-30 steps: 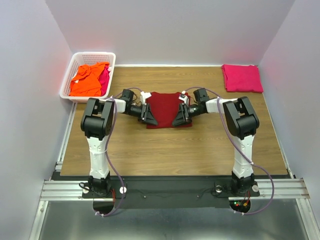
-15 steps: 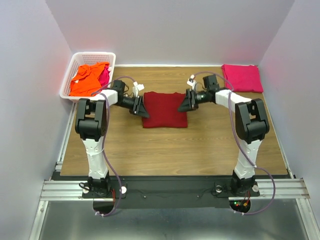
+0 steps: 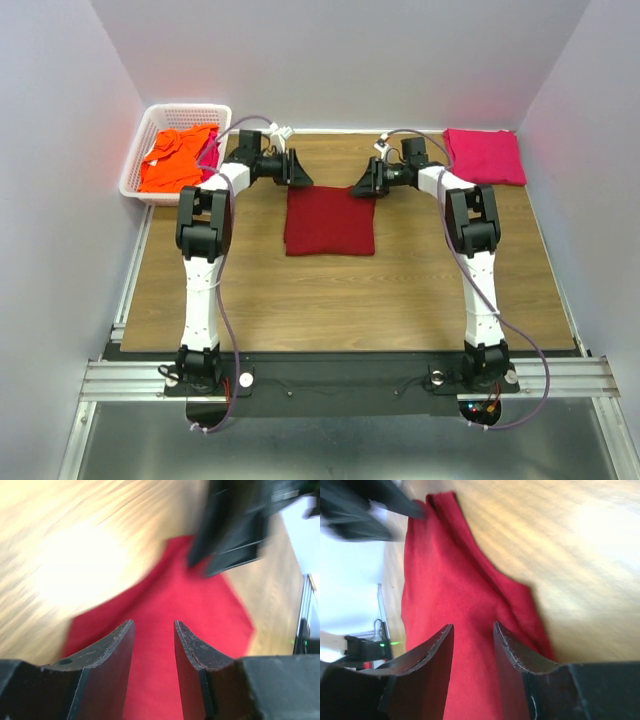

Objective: Fold and stack the t-shirts
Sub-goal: Fold the tshirt

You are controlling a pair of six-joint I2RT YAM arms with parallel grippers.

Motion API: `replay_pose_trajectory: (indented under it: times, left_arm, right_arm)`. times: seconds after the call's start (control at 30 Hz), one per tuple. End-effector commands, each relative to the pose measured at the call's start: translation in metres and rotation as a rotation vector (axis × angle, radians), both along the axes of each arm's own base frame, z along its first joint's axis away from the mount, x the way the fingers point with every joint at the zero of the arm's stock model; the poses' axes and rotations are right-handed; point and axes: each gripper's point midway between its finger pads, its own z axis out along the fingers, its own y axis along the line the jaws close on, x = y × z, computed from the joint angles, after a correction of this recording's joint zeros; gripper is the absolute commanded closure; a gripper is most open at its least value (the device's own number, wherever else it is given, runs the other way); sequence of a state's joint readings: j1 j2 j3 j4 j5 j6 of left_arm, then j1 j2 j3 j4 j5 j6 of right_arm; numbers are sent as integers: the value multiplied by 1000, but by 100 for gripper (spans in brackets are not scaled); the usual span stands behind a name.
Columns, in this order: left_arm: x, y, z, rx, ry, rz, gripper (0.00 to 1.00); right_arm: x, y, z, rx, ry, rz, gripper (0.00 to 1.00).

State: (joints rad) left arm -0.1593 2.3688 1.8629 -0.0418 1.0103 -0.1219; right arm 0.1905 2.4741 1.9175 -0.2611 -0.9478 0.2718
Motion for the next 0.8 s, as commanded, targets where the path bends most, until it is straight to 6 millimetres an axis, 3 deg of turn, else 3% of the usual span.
replay_pose_trajectory:
  times: [0.0, 0.1, 0.2, 0.23, 0.27, 0.3, 0.4, 0.43, 0.5, 0.53, 0.57, 0.6, 0.67, 0.7, 0.73, 0.77]
  left_arm:
    - [27, 12, -29, -26, 78, 115, 52]
    - [33, 19, -47, -21, 113, 141, 53]
    - [35, 31, -50, -16, 134, 170, 57]
    - [34, 33, -40, -17, 118, 164, 57]
    - [31, 34, -33, -6, 71, 134, 55]
    - [30, 35, -3, -2, 1, 122, 54]
    - [23, 40, 37, 40, -154, 93, 46]
    - [18, 41, 66, 64, -211, 102, 41]
    - [12, 43, 87, 136, -310, 96, 38]
    - [1, 39, 100, 209, -395, 65, 37]
    - [-6, 37, 104, 251, -441, 44, 37]
    - [-17, 33, 122, 284, -504, 30, 36]
    - [-39, 17, 104, 403, -586, -59, 34]
    - [-49, 10, 113, 429, -640, -85, 34]
    - [-56, 4, 108, 464, -672, -114, 34]
    - [-65, 0, 92, 526, -698, -156, 34]
  right_arm:
    - [36, -35, -23, -62, -40, -96, 55]
    - [39, -37, -31, -45, -25, -93, 55]
    - [36, -34, -20, -15, -24, -78, 55]
    - [37, -34, -12, -10, -35, -76, 54]
    - [39, -34, 12, 1, -72, -75, 53]
    - [40, -35, 24, 4, -89, -81, 52]
    - [38, -38, 64, 2, -139, -108, 45]
    - [36, -41, 100, -7, -208, -126, 35]
    - [24, -49, 107, -48, -215, -161, 29]
    - [19, -55, 132, -71, -268, -193, 27]
    - [14, -60, 139, -90, -278, -221, 27]
    - [12, -70, 133, -138, -268, -275, 25]
    - [-14, -79, 129, -175, -240, -304, 20]
    - [-21, -83, 125, -193, -227, -323, 19]
    - [-26, -90, 122, -220, -217, -357, 17]
    - [-42, -93, 105, -236, -165, -367, 14]
